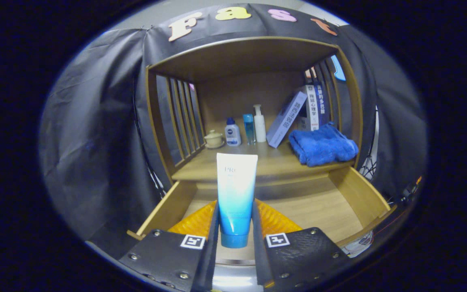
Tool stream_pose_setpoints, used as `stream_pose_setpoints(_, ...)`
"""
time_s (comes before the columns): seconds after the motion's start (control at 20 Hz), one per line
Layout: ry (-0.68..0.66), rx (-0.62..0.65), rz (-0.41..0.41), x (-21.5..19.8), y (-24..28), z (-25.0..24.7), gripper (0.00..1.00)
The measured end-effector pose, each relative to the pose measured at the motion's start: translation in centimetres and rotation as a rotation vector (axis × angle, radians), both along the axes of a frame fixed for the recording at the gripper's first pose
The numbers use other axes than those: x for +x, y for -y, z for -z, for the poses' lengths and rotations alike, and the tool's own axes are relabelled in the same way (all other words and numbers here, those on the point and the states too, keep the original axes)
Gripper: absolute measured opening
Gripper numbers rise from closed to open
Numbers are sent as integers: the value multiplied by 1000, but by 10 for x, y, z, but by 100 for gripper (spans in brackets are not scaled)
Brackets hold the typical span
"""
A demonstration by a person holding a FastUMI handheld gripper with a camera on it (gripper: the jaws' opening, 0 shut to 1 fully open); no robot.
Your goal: Pull open the drawer, take out the items inside it, and place them on the countertop above the cabinet.
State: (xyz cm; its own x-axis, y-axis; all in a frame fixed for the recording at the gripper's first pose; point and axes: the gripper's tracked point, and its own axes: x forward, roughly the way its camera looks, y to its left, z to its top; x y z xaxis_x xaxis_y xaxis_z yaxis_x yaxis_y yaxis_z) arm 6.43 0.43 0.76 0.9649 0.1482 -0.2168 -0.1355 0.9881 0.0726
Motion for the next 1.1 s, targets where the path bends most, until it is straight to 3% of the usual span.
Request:
stream_pose_setpoints(0.2,53,-20,3,19,-7,-38,40)
stream_pose_setpoints(0.45,32,-40,10,65,-11,-49,40)
stream_pose_setpoints(0.9,-82,-138,40,153,-23,7,41)
stream_pose_setpoints(1.1,-139,-146,90,190,-14,31,40)
